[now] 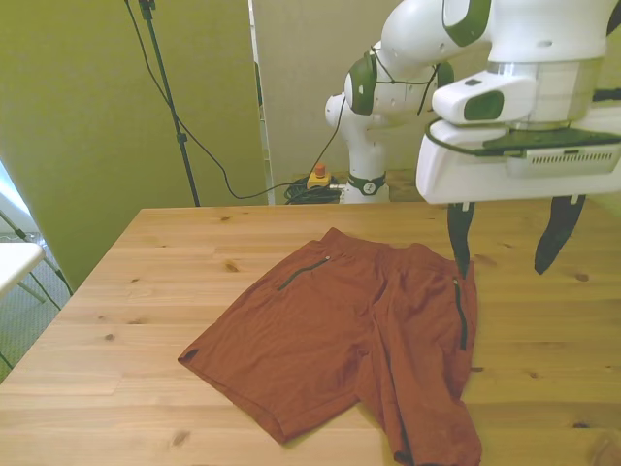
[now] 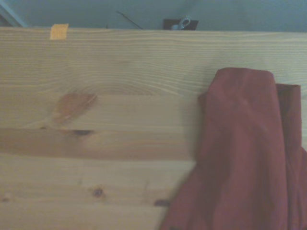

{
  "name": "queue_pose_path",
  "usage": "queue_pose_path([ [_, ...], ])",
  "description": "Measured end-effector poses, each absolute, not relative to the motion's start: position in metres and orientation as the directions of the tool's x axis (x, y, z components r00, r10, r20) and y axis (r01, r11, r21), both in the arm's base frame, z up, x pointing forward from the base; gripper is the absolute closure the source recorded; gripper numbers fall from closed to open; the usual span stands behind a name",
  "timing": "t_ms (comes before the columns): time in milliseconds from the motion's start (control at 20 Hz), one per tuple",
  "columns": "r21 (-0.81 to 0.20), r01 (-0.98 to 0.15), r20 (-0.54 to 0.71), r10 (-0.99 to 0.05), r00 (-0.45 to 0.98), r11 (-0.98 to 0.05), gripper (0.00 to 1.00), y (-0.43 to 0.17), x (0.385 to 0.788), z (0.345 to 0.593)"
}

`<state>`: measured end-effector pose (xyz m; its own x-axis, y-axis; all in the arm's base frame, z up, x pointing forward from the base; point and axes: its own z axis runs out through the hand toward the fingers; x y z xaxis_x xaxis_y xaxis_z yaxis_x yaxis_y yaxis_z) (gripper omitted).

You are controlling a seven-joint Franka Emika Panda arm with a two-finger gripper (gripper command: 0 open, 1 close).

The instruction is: Unfold the shorts

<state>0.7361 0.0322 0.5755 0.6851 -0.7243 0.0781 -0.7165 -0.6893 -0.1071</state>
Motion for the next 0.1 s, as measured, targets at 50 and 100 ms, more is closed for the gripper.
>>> queue_pose_path([
  [50, -0.110, -0.712, 0.079, -0.720, 0.689, -0.693, 0.00, 0.032, 0.730, 0.587],
  [100, -0.115, -0.708, 0.078, -0.717, 0.693, -0.697, 0.00, 0.033, 0.724, 0.598],
])
